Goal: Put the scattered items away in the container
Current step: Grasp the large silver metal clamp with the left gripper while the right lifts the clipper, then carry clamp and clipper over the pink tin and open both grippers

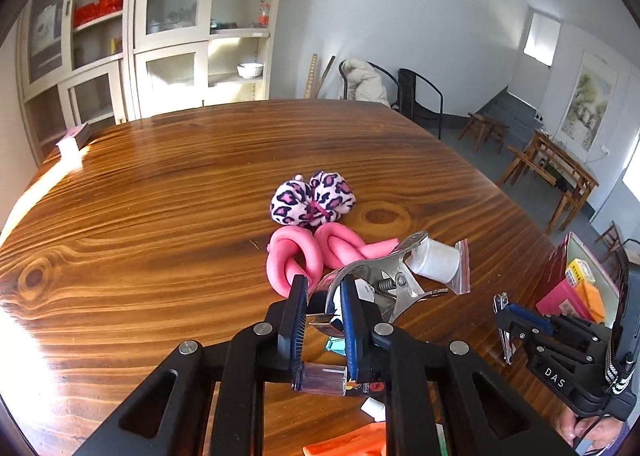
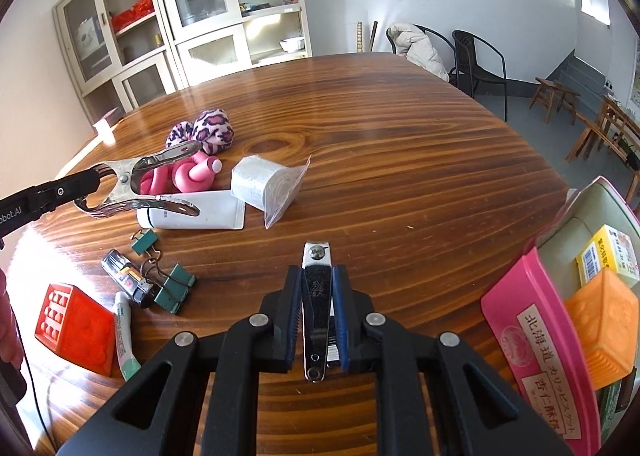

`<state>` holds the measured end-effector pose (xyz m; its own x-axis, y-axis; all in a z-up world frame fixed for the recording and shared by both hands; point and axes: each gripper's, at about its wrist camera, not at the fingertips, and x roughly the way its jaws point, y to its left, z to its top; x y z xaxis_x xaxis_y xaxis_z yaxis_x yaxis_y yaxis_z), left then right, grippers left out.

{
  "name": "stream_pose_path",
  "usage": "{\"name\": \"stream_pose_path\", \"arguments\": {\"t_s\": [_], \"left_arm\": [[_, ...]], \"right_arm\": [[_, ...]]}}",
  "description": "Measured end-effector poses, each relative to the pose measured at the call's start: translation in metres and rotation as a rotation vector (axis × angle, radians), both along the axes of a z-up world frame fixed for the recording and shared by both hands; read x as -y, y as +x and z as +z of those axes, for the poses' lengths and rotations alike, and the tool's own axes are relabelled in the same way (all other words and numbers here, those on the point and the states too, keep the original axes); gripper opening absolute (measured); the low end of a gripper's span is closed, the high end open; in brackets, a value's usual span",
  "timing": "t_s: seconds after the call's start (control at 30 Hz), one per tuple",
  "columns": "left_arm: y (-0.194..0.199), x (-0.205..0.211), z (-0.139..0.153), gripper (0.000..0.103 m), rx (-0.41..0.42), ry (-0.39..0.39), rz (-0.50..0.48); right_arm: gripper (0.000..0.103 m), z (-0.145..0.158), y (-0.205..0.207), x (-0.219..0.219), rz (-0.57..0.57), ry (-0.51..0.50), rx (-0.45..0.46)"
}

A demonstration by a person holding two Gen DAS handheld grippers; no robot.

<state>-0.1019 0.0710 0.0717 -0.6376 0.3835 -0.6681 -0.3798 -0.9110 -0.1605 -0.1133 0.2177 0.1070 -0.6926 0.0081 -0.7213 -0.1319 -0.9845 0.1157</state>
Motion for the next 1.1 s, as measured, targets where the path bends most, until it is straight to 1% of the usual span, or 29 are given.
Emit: {"name": "stream_pose_path", "arguments": {"t_s": [0.17,0.3,0.5,0.73,0.87,0.97,1.1], "left_arm": [[0.012,0.003,0.017,0.017,-0.042,0.022,-0.001],[0.021,0.001,0.027,0.017,-0.072,0.023,-0.013],[0.031,-0.004,0.039,0.017,-0.102,0.033,-0.031],[0.041,-0.007,0.051,0.017,-0.124,0.062,-0.038],[0.054,-0.016,0.057,0.017,-0.137,0.073,-0.061],[0.062,-0.026,0.059,0.017,-0.136,0.083,-0.089],[0.072,-0.047,0.060,0.018,-0.127,0.095,-0.144]], "right_arm": [[0.017,0.010,0.007,-0.007,-0.007,-0.031,-0.060],[0.017,0.018,0.012,-0.008,-0.004,-0.050,-0.104],[0.017,0.024,0.017,-0.009,-0.011,-0.066,-0.141],[0.017,0.041,0.034,-0.017,-0.038,-0.093,-0.222],[0.017,0.051,0.054,-0.028,-0.096,-0.104,-0.274],[0.017,0.059,0.078,-0.043,-0.169,-0.092,-0.317],[0.017,0.065,0.105,-0.073,-0.258,-0.086,-0.322]]}}
